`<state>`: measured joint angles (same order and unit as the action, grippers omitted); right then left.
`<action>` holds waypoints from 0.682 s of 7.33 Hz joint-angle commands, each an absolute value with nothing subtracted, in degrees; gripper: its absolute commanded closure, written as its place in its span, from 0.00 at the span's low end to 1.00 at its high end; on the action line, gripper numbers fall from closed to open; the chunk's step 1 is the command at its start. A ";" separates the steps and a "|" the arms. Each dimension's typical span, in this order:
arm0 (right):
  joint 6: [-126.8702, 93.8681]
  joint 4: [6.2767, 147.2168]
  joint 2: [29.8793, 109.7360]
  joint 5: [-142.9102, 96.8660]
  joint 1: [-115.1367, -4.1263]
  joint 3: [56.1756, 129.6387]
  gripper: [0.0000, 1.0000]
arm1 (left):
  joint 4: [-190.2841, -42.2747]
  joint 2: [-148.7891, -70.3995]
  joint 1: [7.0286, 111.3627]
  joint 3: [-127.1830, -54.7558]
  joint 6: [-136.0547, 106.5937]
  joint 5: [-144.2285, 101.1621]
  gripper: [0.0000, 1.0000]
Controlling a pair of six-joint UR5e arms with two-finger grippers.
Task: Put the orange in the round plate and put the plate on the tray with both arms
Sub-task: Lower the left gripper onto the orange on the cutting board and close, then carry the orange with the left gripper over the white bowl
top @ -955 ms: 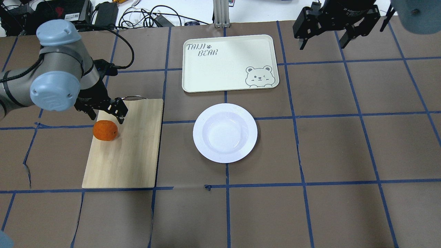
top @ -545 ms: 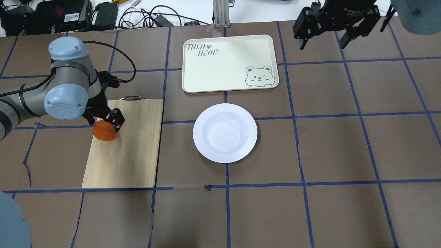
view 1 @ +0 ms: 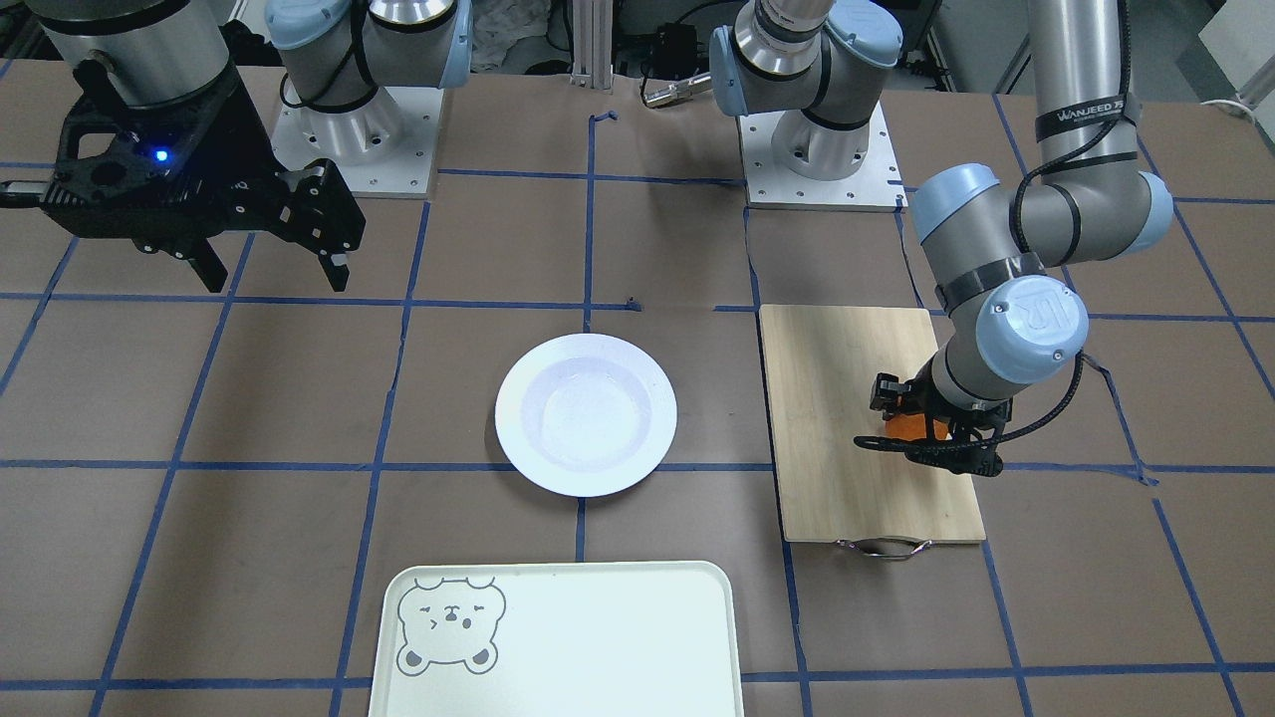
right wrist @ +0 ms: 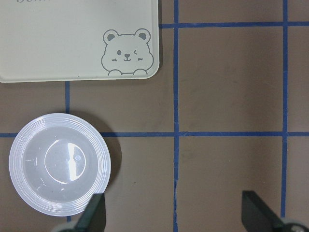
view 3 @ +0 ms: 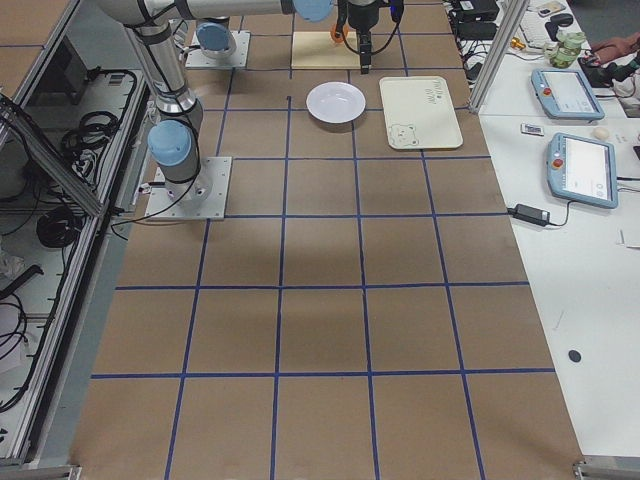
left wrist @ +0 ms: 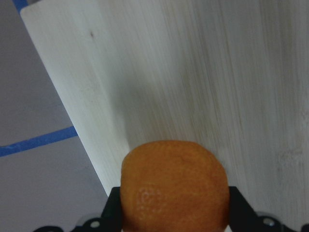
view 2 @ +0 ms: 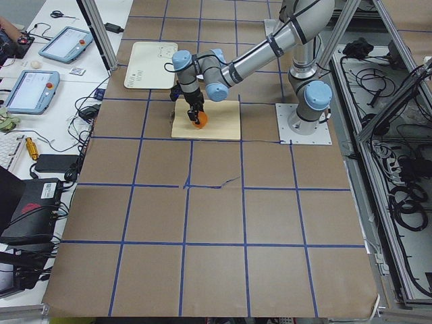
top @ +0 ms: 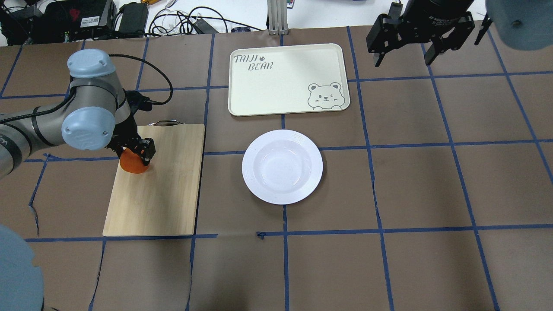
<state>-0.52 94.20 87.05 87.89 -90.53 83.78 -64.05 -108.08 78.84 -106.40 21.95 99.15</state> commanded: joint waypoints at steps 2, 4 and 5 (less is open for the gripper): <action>-0.53 94.13 87.10 87.98 -90.53 83.85 0.00 | -68.29 -106.44 90.29 -102.66 -3.95 91.07 0.87; -0.53 94.13 87.10 87.89 -90.53 83.85 0.00 | -67.25 -107.92 101.03 -102.74 -19.69 84.59 0.87; -0.53 94.13 87.10 87.89 -90.53 83.85 0.00 | -64.28 -108.71 104.64 -102.92 -28.30 82.03 0.87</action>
